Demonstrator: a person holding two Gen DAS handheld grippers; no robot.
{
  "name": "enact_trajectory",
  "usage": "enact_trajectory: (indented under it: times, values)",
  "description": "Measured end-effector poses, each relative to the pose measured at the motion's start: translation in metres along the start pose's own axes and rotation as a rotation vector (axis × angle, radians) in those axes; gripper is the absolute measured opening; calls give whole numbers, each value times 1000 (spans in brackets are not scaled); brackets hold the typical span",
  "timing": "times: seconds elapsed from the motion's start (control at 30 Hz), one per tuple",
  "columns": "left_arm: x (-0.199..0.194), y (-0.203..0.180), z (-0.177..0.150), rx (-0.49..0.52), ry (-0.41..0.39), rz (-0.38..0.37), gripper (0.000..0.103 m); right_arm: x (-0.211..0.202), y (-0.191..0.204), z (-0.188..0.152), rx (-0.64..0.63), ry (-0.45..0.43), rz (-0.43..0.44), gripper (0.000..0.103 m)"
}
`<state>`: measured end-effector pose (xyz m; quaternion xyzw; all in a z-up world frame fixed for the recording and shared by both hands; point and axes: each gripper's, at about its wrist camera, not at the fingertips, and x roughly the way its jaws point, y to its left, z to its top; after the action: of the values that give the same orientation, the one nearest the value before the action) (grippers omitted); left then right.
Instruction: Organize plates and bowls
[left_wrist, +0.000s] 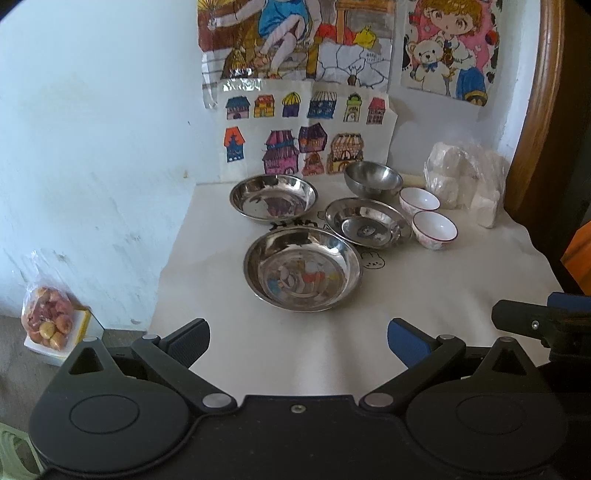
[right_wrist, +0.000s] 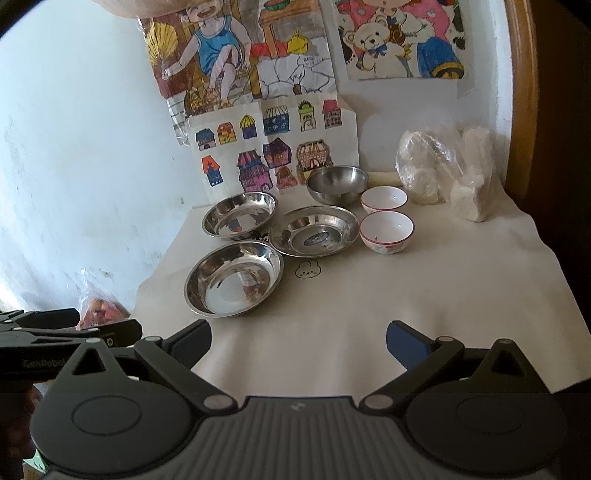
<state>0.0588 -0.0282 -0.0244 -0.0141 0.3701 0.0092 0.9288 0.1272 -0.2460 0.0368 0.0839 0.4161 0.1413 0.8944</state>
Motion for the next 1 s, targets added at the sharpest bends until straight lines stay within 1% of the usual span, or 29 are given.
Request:
enact_trajectory:
  times: [0.13, 0.2, 0.27, 0.33, 0.4, 0.5, 0.57, 0.6, 0.67, 0.73, 0.83, 1.0]
  values:
    - [19, -5, 7, -44, 49, -5, 102, 16, -11, 11, -23, 24, 19, 103]
    - [30, -7, 10, -83, 75, -10, 102, 26, -19, 20, -40, 36, 36, 103]
    - [43, -6, 14, -143, 120, -42, 102, 35, -28, 27, -53, 48, 51, 103]
    - [52, -5, 16, -221, 148, -66, 102, 45, -37, 34, -66, 69, 75, 103]
    - [58, -4, 20, -278, 170, -56, 102, 52, -45, 42, -85, 99, 94, 103]
    - [59, -6, 27, -323, 151, -32, 102, 56, -53, 52, -114, 99, 125, 103]
    - [62, -5, 29, -335, 148, -29, 102, 65, -57, 54, -113, 125, 155, 103]
    - [64, -3, 30, -352, 147, -39, 102, 69, -58, 54, -112, 138, 169, 103]
    - [64, 5, 31, -412, 128, -98, 102, 76, -59, 58, -113, 147, 185, 103]
    - [64, 12, 33, -452, 101, -136, 102, 83, -58, 60, -112, 154, 199, 103]
    - [68, 18, 41, -434, 75, -119, 102, 94, -56, 64, -116, 169, 220, 103]
    - [91, 37, 57, -418, 91, -101, 102, 116, -52, 75, -94, 167, 205, 103]
